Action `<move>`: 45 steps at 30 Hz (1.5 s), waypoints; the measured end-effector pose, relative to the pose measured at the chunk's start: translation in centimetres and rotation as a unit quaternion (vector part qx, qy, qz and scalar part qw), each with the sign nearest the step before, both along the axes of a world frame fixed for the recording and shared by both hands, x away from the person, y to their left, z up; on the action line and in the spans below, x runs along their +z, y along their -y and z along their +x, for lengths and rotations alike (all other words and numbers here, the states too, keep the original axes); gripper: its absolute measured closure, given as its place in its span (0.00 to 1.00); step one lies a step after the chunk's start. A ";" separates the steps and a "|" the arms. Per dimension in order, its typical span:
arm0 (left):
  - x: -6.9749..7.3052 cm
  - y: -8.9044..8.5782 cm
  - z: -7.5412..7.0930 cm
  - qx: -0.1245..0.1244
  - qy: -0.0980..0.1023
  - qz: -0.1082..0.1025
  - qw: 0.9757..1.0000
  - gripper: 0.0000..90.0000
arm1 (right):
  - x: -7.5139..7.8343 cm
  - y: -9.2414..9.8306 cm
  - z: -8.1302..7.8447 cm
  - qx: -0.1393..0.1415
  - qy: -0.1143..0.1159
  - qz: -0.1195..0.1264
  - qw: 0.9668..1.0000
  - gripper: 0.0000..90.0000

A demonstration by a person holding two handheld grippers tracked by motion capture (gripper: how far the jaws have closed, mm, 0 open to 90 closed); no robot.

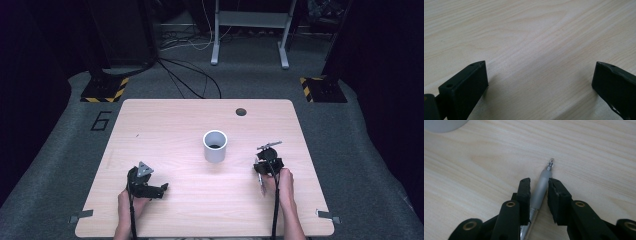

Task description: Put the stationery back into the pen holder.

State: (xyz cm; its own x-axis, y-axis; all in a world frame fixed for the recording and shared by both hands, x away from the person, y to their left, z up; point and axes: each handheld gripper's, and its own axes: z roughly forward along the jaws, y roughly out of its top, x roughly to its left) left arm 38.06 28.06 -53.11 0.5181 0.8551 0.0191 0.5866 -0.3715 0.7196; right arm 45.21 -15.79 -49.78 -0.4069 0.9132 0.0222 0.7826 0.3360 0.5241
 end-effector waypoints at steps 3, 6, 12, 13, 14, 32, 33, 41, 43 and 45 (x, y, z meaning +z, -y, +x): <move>0.0 0.0 0.0 0.003 0.000 -0.002 1.000 0.01 | 0.3 -0.1 0.5 0.006 -0.024 -0.013 1.000 0.82; 0.0 0.1 0.0 0.005 -0.001 -0.004 1.000 0.01 | 0.5 0.0 1.1 0.009 -0.040 -0.019 0.999 0.88; 0.0 0.0 0.0 0.002 0.001 0.001 1.000 0.01 | 0.4 0.3 1.3 0.022 -0.028 -0.009 0.999 0.90; 0.0 0.0 0.0 0.002 0.001 0.001 1.000 0.01 | 0.4 0.3 1.3 0.022 -0.028 -0.009 0.999 0.90; 0.0 0.0 0.0 0.003 0.001 0.001 1.000 0.01 | 0.4 0.2 1.3 0.028 -0.027 -0.017 0.999 0.90; 0.0 0.0 0.0 0.003 0.000 0.000 1.000 0.01 | 3.6 3.5 -0.9 0.010 0.122 0.117 0.986 0.90; 0.0 0.0 0.0 0.003 0.000 0.000 1.000 0.01 | 3.6 3.5 -0.9 0.010 0.122 0.117 0.986 0.90; 0.0 0.0 0.0 0.003 0.000 0.000 1.000 0.01 | 3.8 2.3 -1.2 0.001 0.190 0.141 0.972 0.90; 0.0 0.0 0.0 0.004 0.000 0.000 1.000 0.01 | 3.8 2.1 -1.2 0.001 0.195 0.142 0.970 0.90; 0.0 0.0 0.0 0.003 0.000 0.000 1.000 0.01 | 3.7 1.6 -1.1 0.001 0.209 0.148 0.967 0.90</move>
State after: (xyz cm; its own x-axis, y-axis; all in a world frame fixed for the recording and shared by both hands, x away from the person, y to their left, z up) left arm 38.06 28.04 -53.10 0.5121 0.8587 0.0199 0.5889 -0.3679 0.7196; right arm 44.07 -17.38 -46.08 -0.4396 0.8907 0.1163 0.4813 0.1243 0.8677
